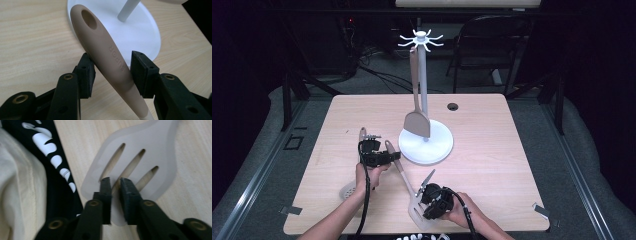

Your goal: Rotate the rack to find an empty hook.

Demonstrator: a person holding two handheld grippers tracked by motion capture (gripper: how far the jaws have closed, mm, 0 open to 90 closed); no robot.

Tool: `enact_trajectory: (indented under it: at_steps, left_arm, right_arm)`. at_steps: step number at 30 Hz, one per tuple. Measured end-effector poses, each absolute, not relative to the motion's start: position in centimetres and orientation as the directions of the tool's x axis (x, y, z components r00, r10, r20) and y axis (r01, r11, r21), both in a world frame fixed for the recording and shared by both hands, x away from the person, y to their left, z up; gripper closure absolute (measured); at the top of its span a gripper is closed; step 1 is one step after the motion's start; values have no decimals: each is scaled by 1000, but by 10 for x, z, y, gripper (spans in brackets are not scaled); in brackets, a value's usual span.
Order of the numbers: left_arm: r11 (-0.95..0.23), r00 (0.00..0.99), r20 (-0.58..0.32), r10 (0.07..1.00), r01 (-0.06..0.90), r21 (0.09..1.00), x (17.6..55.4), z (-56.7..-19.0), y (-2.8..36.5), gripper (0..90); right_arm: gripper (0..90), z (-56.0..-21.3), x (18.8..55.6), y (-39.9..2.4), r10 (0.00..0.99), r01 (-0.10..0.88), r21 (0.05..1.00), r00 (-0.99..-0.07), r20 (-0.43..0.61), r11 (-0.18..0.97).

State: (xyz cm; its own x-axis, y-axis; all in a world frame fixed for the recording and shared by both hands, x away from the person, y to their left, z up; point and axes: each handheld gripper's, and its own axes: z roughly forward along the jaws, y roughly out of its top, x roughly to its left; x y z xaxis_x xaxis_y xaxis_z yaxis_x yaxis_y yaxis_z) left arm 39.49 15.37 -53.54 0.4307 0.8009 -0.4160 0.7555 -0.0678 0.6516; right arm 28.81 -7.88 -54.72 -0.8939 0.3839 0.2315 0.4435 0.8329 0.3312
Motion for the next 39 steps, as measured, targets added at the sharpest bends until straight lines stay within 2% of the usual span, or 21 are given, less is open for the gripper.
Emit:
enact_trajectory:
  at_steps: [5,7,9,13,18,20,23,28,39]
  left_arm:
    - [-46,445,-408,797,718,694,389,-531,151,571]
    - [-42,449,-411,793,714,699,388,-530,151,573]
    - [-41,451,-409,793,710,703,387,-530,152,577]
    - [-38,459,-414,786,704,709,386,-528,152,583]
    - [-27,473,-416,777,685,728,383,-524,152,590]
    - [-30,475,-411,778,683,730,381,-523,152,592]
    - [-30,480,-409,776,676,736,380,-520,152,594]
    - [-27,493,-419,762,670,742,377,-515,152,598]
    - [-34,550,-437,712,648,761,364,-508,149,600]
  right_arm:
    - [660,-541,288,-80,376,422,324,-906,195,847]
    - [648,-536,289,-83,401,456,362,-889,221,813]
    - [623,-529,293,-87,425,469,405,-883,198,785]
    - [597,-525,301,-86,527,543,496,-829,188,677]
    - [589,-532,315,-71,557,567,535,-806,201,626]
    - [588,-538,322,-65,569,595,532,-787,237,602]
    - [594,-544,326,-60,583,600,520,-782,222,608]
    - [665,-545,329,-60,573,592,539,-787,228,599]
    - [709,-540,328,-67,570,584,578,-788,234,570]
